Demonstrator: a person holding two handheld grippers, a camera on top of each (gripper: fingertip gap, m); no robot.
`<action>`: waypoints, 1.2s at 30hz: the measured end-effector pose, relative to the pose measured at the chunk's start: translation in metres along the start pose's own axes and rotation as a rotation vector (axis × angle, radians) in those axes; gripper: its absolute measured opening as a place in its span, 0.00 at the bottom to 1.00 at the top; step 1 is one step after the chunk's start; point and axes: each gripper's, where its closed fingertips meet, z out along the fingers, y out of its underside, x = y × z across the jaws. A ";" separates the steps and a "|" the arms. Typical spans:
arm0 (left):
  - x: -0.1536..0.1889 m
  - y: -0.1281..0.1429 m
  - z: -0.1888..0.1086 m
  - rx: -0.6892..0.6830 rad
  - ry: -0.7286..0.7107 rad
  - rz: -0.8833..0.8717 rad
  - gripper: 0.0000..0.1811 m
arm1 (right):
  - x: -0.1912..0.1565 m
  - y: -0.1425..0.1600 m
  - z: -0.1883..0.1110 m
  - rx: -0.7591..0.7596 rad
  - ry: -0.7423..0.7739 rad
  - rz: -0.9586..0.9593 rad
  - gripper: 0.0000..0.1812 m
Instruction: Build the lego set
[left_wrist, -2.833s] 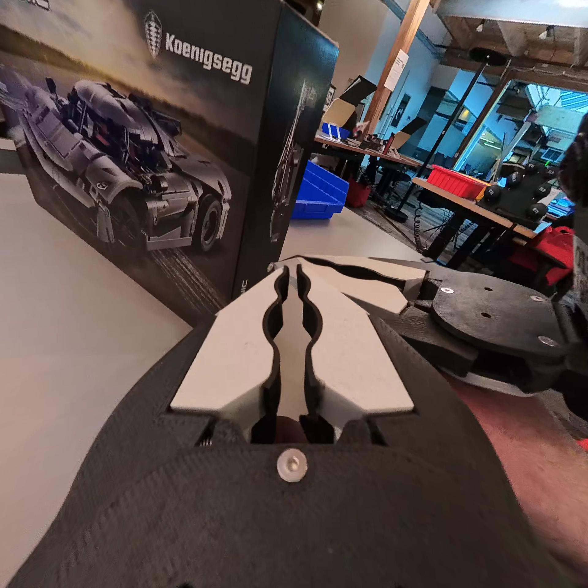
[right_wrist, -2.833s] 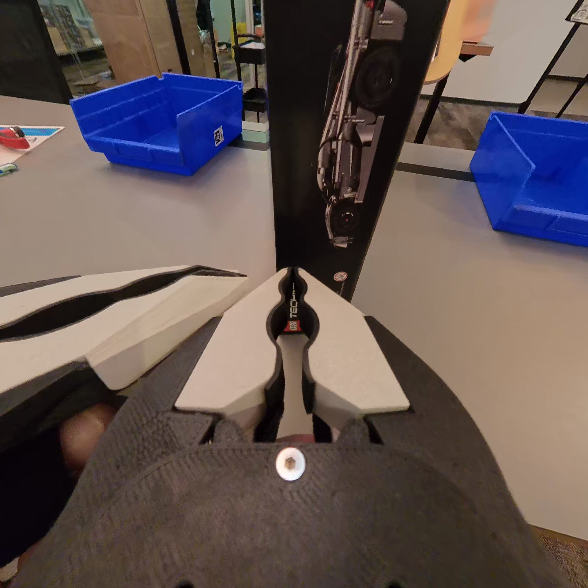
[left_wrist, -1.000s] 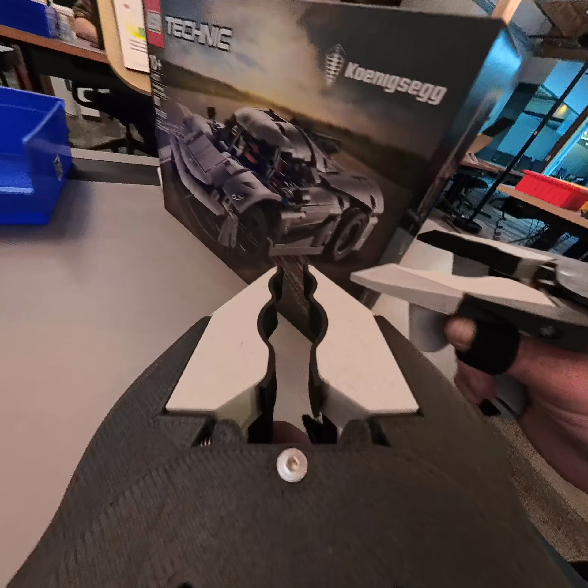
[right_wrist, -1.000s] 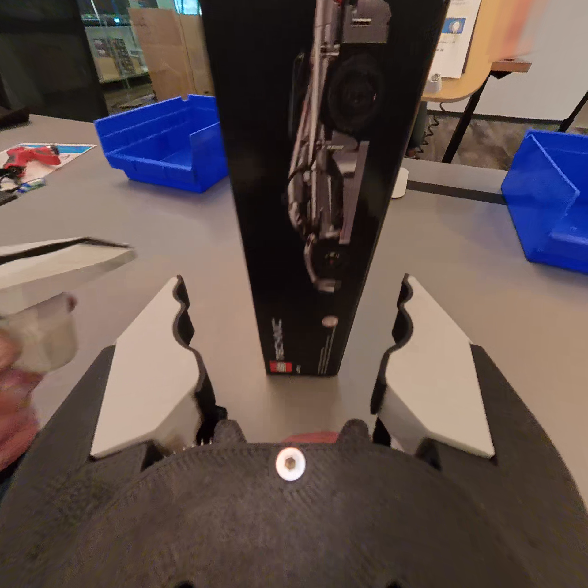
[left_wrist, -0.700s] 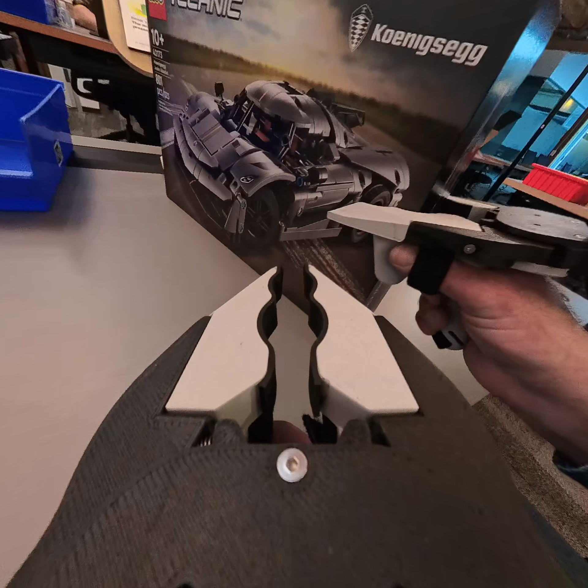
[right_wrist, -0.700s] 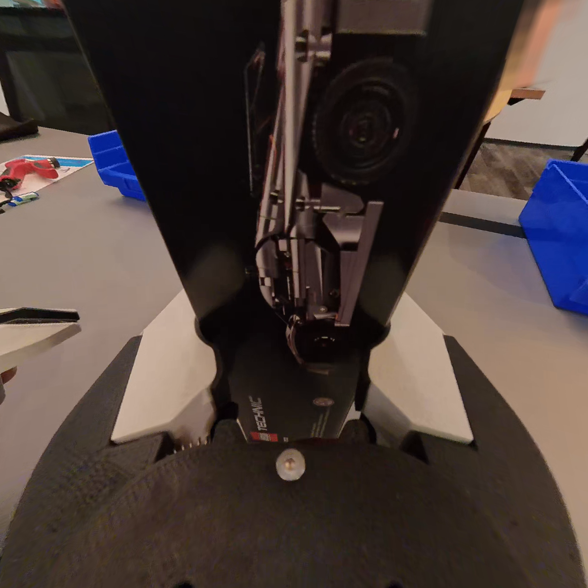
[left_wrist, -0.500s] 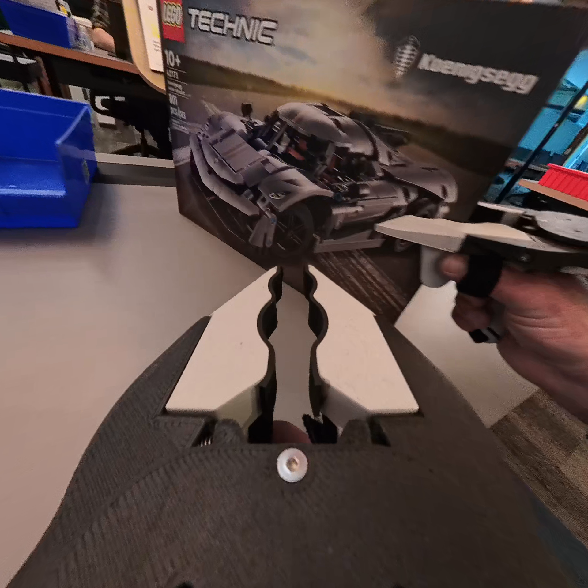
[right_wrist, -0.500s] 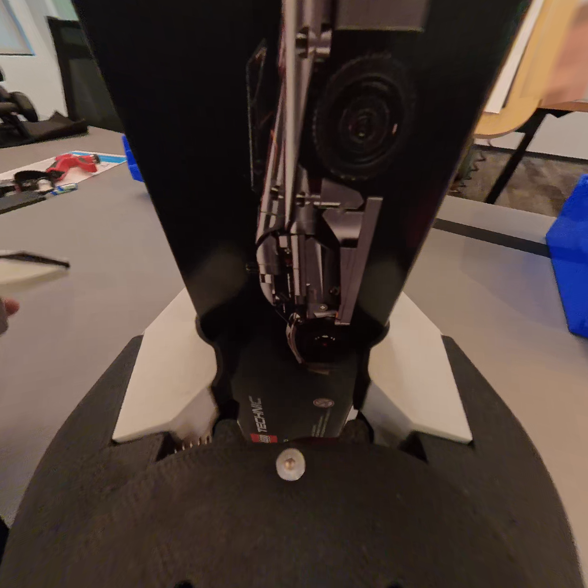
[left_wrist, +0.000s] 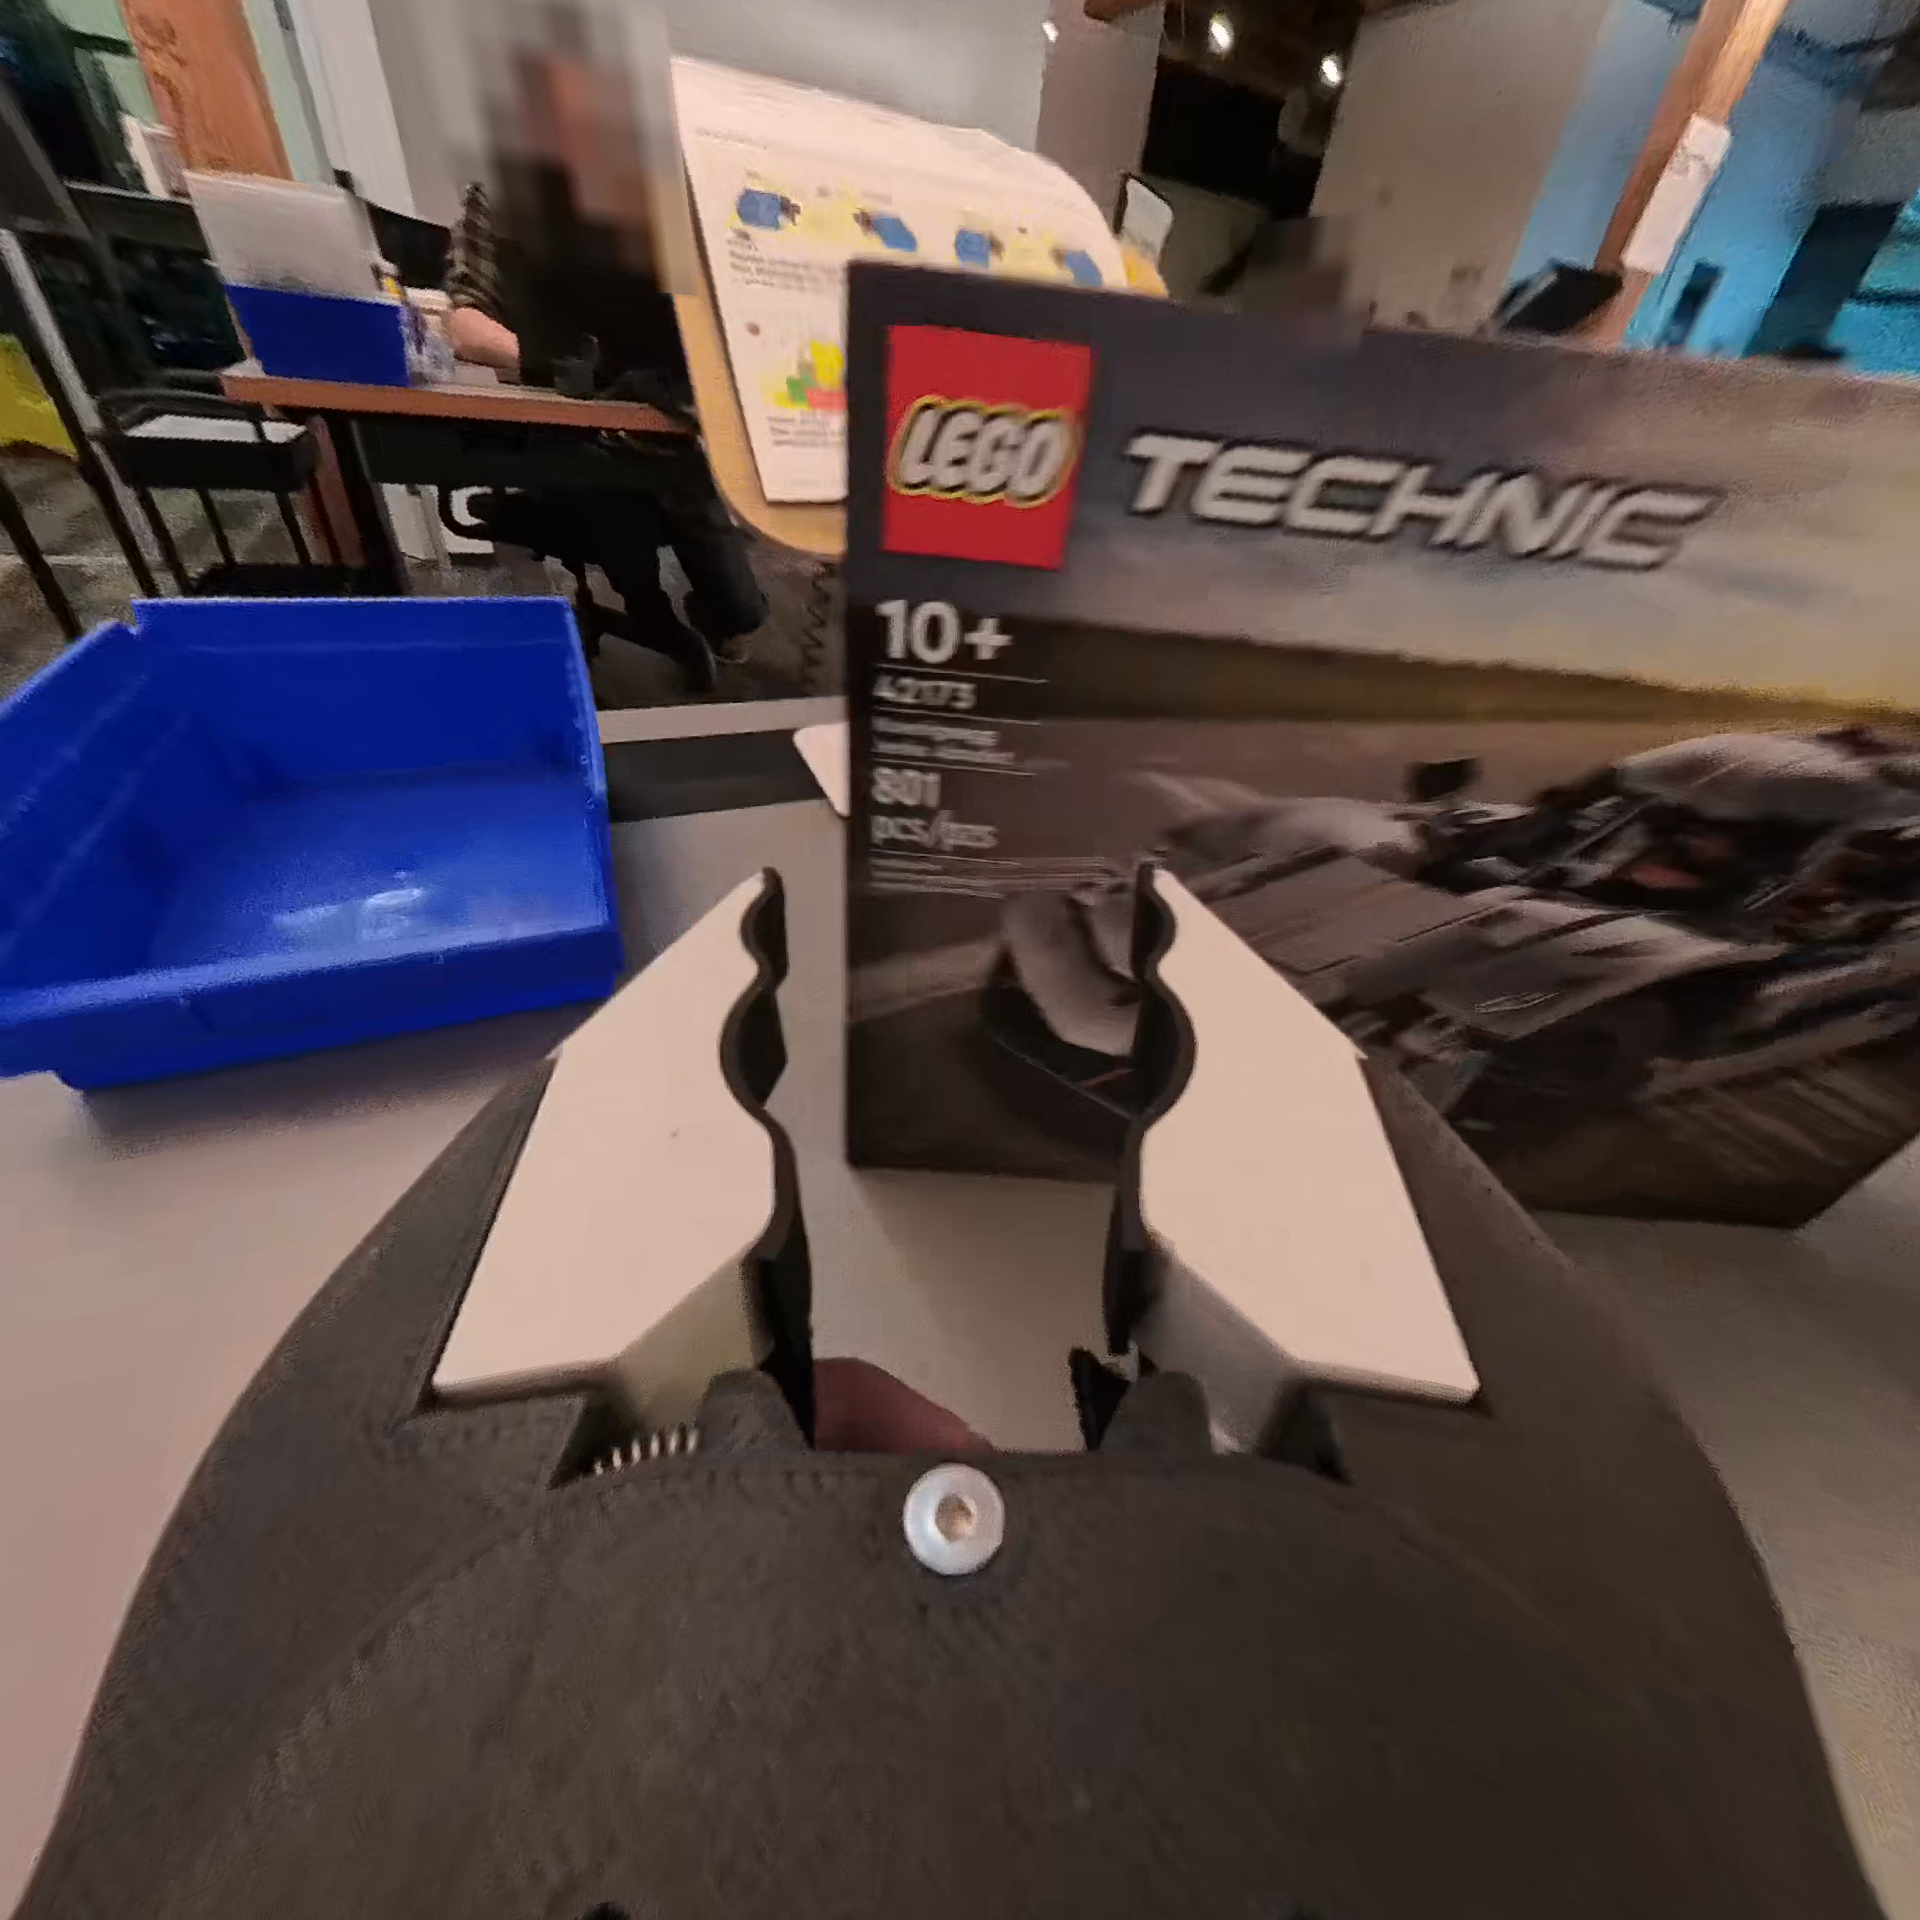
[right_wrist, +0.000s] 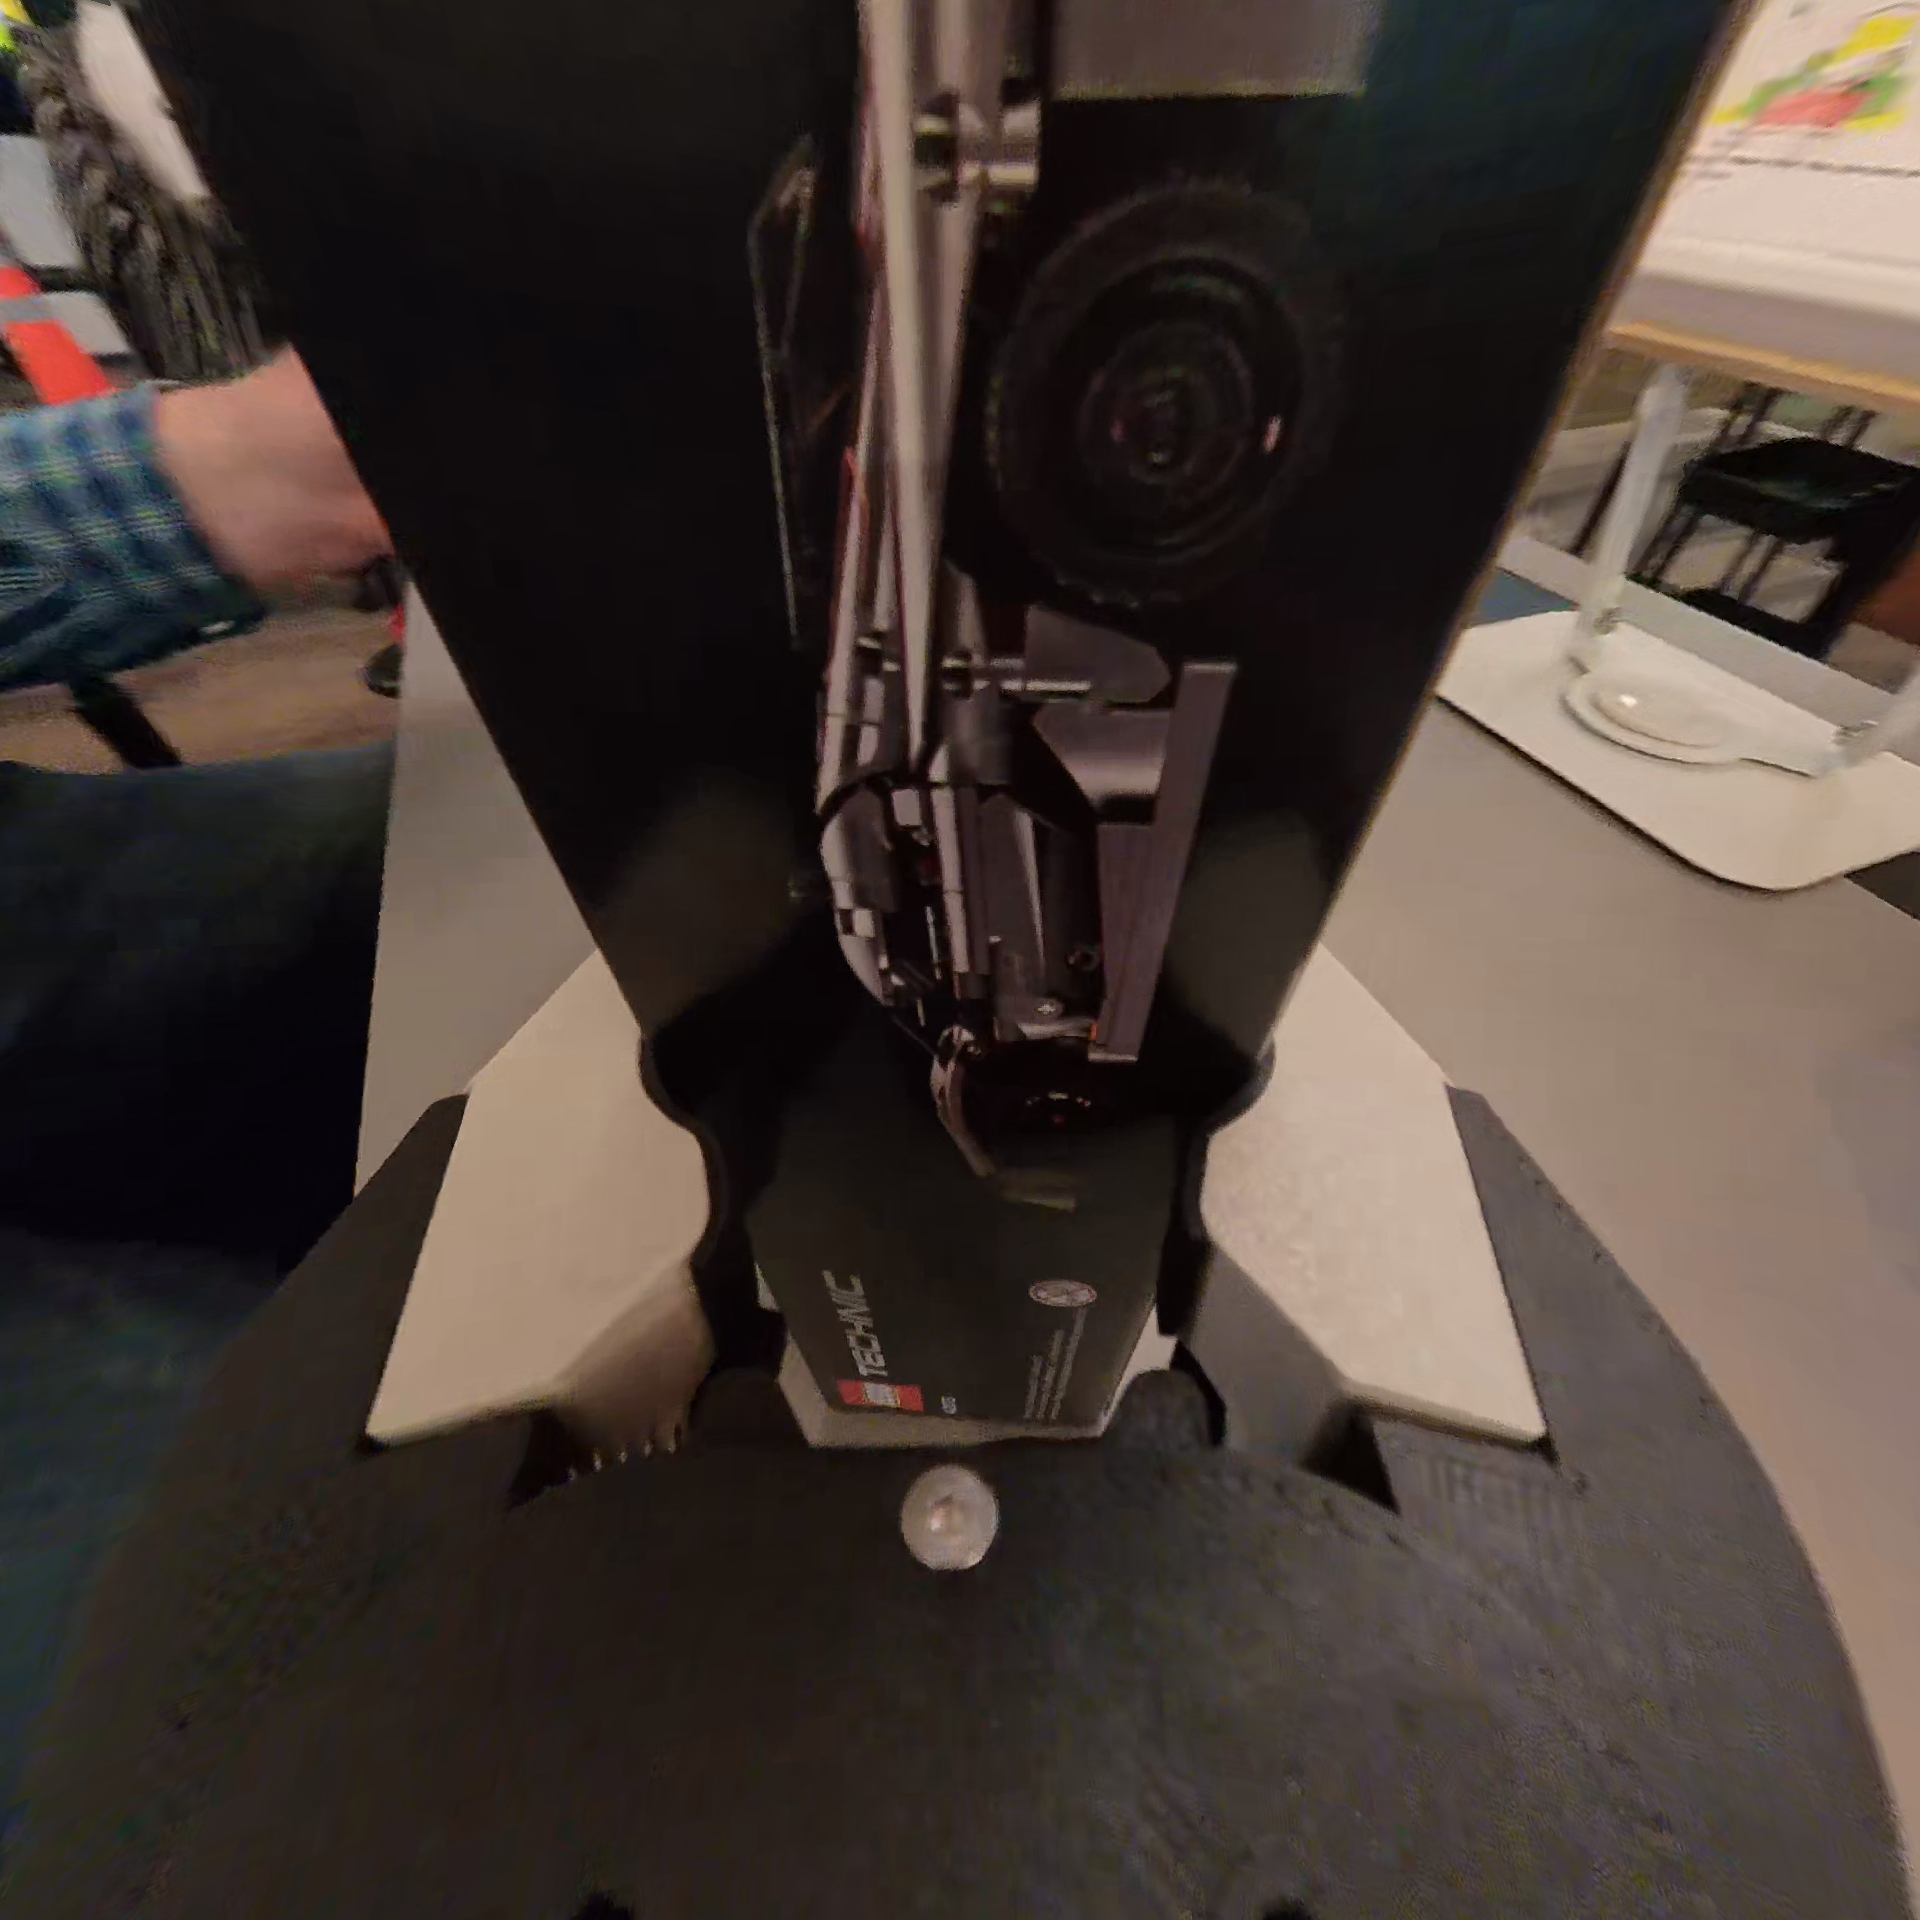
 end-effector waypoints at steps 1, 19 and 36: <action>-0.010 0.006 0.007 -0.032 0.025 0.007 0.37 | 0.002 0.000 -0.001 0.010 -0.022 0.015 0.55; 0.006 0.042 0.076 -0.158 0.456 0.040 0.41 | 0.029 0.005 -0.010 0.047 0.120 0.053 0.52; -0.008 0.018 0.036 -0.120 0.560 0.210 0.65 | 0.042 0.000 -0.011 0.023 -0.059 0.010 0.56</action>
